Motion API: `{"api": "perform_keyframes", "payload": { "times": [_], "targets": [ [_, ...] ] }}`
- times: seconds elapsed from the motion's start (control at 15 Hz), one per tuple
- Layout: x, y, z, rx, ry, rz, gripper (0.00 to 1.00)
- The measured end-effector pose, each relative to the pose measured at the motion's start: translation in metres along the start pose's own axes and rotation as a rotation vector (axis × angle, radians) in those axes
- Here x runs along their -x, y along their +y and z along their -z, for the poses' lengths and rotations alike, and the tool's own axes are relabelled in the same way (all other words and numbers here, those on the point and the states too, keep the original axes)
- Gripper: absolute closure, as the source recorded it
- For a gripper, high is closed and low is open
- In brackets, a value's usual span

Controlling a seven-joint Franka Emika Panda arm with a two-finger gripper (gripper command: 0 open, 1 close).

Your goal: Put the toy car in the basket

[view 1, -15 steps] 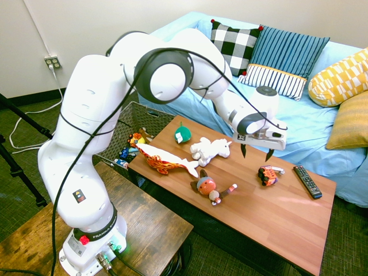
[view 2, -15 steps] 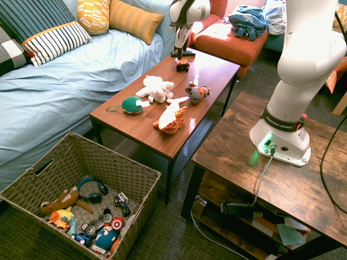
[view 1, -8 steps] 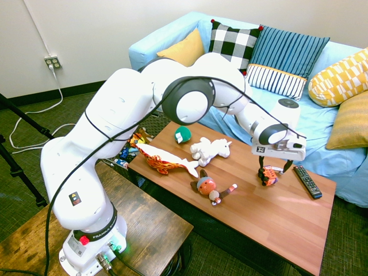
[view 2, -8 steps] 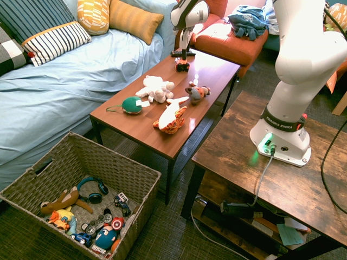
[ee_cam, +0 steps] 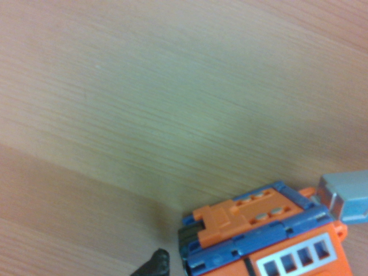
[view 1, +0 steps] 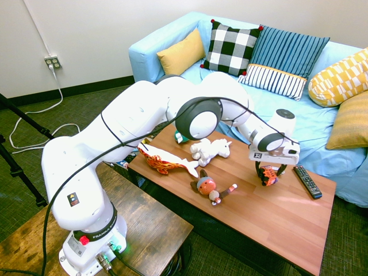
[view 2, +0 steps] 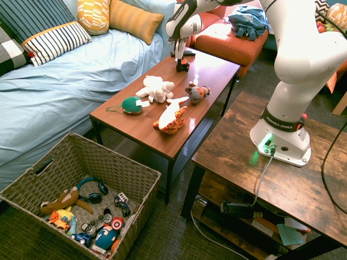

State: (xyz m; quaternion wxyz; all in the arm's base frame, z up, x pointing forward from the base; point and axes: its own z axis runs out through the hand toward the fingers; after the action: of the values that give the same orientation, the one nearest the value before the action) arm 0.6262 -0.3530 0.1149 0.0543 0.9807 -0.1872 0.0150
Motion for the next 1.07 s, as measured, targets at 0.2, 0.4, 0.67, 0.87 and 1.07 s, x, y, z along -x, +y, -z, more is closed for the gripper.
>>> {"api": "perform_keyframes", "payload": {
  "times": [0.2,0.4,0.67,0.87,1.07],
  "targets": [
    [0.0,-0.005,-0.002,-0.004,-0.003,0.014,1.0],
    [0.003,-0.005,-0.007,-0.004,-0.011,0.019,1.0],
    [-0.001,-0.007,0.001,-0.032,0.006,-0.004,1.0],
    [-0.012,0.005,0.05,-0.092,0.073,-0.052,1.0],
    [-0.014,-0.042,0.14,-0.139,0.14,-0.024,1.0]
  ]
}}
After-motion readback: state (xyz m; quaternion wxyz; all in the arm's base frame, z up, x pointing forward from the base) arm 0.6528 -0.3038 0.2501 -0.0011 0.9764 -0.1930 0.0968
